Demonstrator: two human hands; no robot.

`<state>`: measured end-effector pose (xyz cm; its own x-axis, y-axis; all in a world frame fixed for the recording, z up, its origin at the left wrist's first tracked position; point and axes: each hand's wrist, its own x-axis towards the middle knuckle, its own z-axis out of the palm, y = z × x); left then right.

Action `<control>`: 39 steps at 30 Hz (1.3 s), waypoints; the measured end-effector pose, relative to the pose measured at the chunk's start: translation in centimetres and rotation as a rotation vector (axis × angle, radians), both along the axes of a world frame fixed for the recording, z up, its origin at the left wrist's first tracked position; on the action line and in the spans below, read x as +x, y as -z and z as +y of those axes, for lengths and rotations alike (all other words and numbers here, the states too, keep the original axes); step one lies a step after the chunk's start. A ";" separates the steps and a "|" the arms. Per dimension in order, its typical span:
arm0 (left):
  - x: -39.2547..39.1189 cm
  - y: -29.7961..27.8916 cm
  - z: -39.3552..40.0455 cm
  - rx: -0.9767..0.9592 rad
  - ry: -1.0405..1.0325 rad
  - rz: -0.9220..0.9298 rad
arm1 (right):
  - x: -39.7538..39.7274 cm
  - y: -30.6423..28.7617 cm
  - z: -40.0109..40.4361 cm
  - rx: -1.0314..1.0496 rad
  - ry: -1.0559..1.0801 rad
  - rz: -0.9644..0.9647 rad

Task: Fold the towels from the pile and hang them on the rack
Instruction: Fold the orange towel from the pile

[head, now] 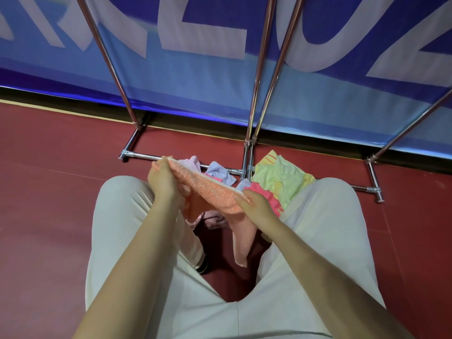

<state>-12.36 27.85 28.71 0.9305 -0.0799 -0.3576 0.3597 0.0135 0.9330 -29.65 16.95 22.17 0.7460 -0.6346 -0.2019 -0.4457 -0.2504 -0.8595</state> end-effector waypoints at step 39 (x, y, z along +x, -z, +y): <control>-6.7 1.1 -3.7 0.021 0.602 -0.292 | -2.5 -3.7 -1.9 -0.119 0.209 -0.248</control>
